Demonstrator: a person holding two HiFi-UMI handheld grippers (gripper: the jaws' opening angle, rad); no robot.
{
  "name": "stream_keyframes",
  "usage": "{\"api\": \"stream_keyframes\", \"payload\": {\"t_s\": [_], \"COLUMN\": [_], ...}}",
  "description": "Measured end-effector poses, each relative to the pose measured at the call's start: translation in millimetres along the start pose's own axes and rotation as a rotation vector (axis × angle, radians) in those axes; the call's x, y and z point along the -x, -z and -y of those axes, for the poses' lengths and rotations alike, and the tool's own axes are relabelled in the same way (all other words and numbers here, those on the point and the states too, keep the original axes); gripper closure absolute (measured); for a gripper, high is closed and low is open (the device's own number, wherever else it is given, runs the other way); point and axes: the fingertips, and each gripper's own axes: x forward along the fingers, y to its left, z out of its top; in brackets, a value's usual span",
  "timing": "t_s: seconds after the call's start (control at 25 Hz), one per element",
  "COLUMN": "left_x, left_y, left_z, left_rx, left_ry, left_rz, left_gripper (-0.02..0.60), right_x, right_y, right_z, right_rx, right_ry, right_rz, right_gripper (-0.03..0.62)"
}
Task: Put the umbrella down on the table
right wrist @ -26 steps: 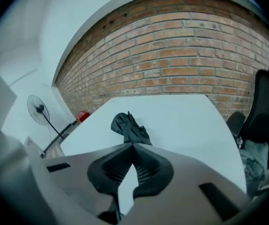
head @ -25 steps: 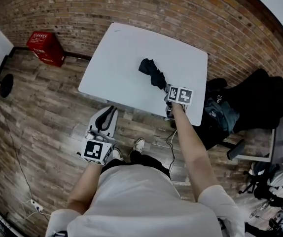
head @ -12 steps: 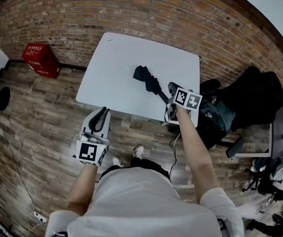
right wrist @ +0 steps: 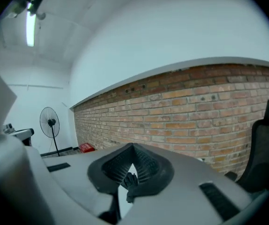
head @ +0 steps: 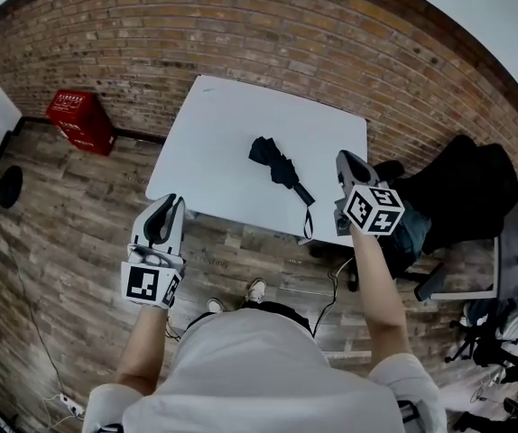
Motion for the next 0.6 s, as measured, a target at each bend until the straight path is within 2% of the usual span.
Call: {"api": "stream_keyframes", "payload": {"t_s": [0.36,0.6], "left_x": [-6.3,-10.5], "left_y": [-32.3,-52.9], "left_z": [-17.3,-12.0], "left_rx": [-0.011,-0.007], "left_ry": [-0.006,0.012], "left_rz": [0.061,0.103], "left_gripper": [0.52,0.52], "right_x": [64.5,118.3], "right_y": [-75.5,-100.1], "right_z": [-23.0,-23.2], "right_rx": [0.14,0.21], "right_ry": [-0.011,0.055], "right_rz": [0.196,0.315], "right_gripper": [0.576,0.576]}}
